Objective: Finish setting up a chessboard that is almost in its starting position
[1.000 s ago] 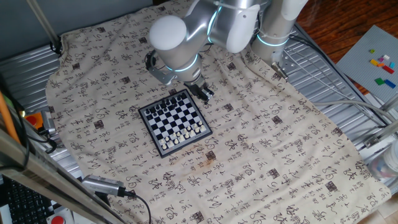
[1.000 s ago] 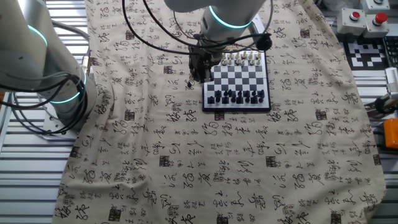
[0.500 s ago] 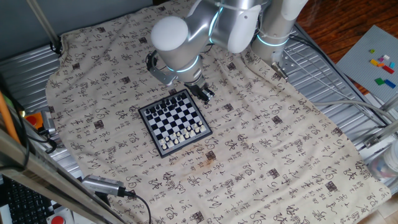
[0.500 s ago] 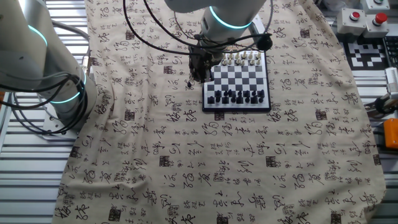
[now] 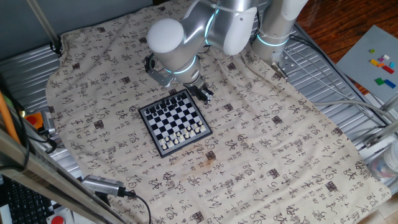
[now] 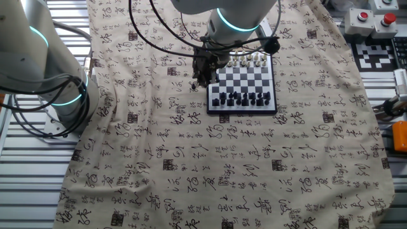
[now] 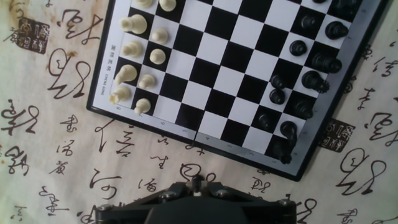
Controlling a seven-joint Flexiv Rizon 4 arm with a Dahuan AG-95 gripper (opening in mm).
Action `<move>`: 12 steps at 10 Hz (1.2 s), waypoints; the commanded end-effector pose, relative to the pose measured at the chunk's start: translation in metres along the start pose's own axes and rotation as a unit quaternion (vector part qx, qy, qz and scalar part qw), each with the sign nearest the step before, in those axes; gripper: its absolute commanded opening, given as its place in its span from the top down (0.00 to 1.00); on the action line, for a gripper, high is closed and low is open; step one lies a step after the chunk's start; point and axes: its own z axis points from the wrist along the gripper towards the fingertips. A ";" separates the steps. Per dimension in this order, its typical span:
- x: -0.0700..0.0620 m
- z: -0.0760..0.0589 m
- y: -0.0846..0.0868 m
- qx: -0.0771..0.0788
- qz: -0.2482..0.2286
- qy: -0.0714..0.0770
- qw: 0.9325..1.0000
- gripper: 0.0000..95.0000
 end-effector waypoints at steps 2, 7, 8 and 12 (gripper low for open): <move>-0.002 0.003 -0.001 -0.003 0.014 0.008 1.000 0.80; -0.004 0.011 0.000 -0.008 0.017 0.016 1.000 0.80; -0.005 0.014 0.001 -0.008 0.015 0.017 1.000 0.80; -0.007 0.018 0.006 -0.008 0.015 0.024 1.000 0.80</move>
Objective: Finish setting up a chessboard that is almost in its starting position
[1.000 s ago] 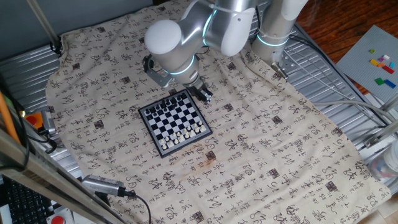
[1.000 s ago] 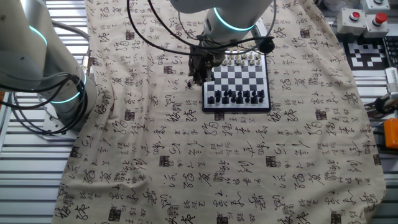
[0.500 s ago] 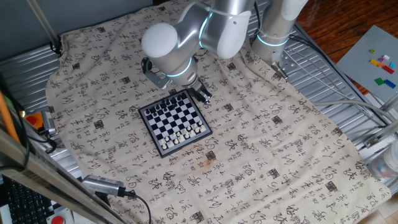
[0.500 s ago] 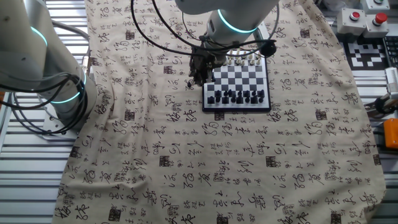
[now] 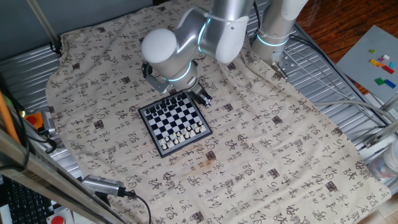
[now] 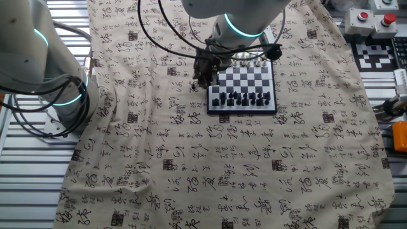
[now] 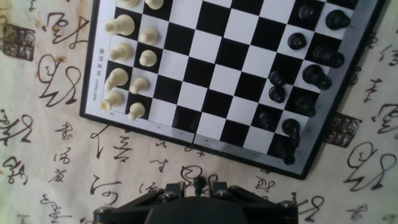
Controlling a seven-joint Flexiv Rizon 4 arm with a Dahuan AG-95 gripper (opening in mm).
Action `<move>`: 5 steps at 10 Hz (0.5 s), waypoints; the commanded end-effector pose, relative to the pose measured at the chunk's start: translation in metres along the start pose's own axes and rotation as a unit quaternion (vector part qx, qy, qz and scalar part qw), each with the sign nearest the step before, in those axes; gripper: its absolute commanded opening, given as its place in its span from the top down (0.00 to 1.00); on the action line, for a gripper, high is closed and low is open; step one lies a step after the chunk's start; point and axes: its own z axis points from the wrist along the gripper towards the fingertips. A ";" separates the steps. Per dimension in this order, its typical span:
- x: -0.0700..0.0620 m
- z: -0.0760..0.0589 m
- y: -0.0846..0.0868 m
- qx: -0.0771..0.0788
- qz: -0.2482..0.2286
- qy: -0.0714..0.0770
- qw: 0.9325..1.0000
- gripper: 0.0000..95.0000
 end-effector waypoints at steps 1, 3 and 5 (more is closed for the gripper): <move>-0.001 0.002 0.002 0.002 0.000 0.000 1.000 0.80; -0.001 0.002 0.002 0.005 -0.016 0.003 1.000 0.80; -0.002 0.003 0.002 0.007 -0.020 0.004 1.000 0.80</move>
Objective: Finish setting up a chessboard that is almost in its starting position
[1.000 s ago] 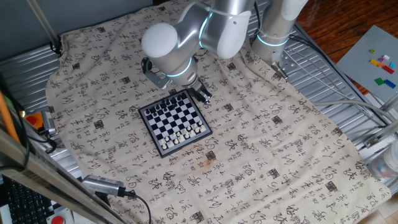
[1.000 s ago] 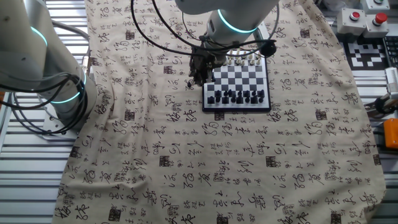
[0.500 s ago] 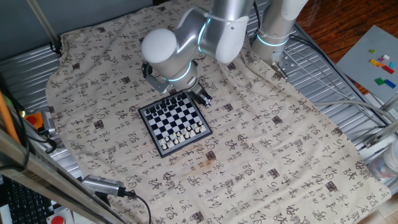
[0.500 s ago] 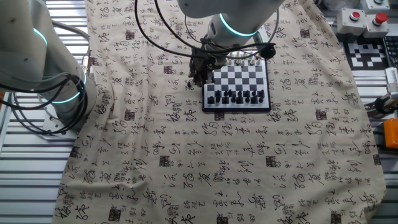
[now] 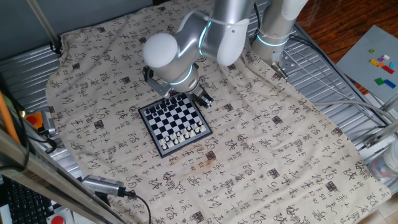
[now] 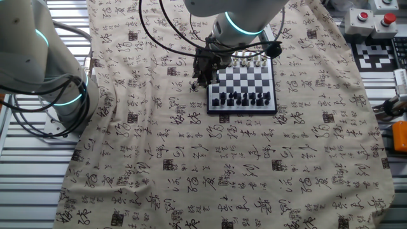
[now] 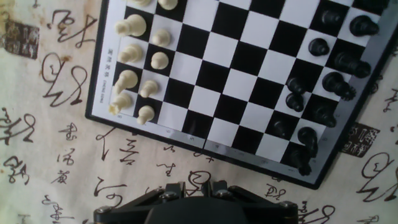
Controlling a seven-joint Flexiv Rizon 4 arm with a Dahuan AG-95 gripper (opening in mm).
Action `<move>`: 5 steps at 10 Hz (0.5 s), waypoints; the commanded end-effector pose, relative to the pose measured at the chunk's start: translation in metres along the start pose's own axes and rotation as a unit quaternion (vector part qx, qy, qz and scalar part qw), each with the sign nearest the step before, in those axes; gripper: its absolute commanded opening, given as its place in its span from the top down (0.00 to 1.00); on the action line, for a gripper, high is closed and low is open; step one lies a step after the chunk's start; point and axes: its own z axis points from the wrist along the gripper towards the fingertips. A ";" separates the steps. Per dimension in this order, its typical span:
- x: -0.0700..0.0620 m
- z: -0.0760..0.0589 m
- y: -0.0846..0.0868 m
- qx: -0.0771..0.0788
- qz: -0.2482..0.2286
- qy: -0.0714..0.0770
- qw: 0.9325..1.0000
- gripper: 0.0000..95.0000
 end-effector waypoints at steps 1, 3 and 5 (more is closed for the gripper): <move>-0.001 0.000 0.000 0.002 -0.007 0.001 1.000 0.80; -0.001 0.000 0.000 0.012 -0.035 0.006 0.999 0.80; -0.001 0.000 0.000 0.020 -0.061 0.010 0.998 0.80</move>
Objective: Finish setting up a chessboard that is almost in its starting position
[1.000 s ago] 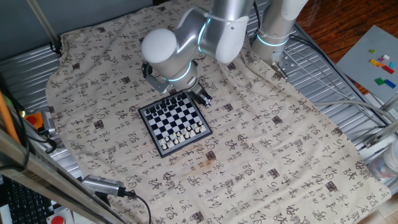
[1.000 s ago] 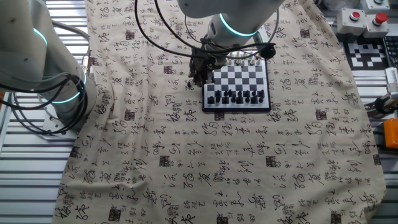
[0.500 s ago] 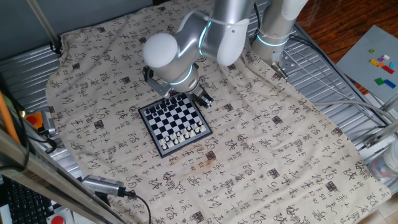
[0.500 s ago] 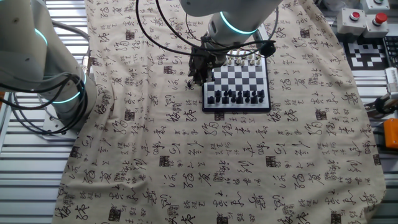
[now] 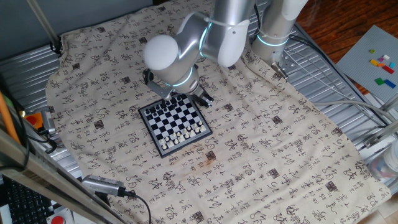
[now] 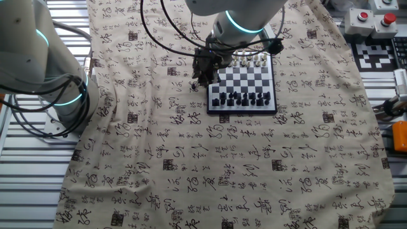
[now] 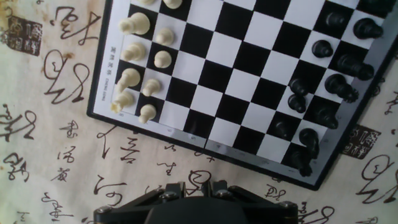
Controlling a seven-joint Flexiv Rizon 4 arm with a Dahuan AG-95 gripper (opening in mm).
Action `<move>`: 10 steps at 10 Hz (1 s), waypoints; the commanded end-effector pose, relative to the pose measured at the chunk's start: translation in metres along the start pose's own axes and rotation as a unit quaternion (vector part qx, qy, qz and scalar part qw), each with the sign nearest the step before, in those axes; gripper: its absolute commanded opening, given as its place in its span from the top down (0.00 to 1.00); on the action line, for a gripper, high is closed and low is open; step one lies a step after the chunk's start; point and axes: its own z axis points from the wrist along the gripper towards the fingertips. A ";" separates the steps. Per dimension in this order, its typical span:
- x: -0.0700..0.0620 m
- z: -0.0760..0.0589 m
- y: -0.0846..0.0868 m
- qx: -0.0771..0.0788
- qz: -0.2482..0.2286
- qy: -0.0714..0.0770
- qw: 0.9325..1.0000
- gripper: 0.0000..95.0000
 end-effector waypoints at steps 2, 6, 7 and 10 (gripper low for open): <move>0.000 0.000 0.000 0.009 -0.044 0.007 0.999 0.80; 0.000 0.000 0.000 0.022 -0.124 0.015 0.992 0.80; 0.000 0.000 0.000 0.026 -0.156 0.019 0.987 0.80; 0.000 0.001 0.001 0.029 -0.221 0.024 0.975 0.80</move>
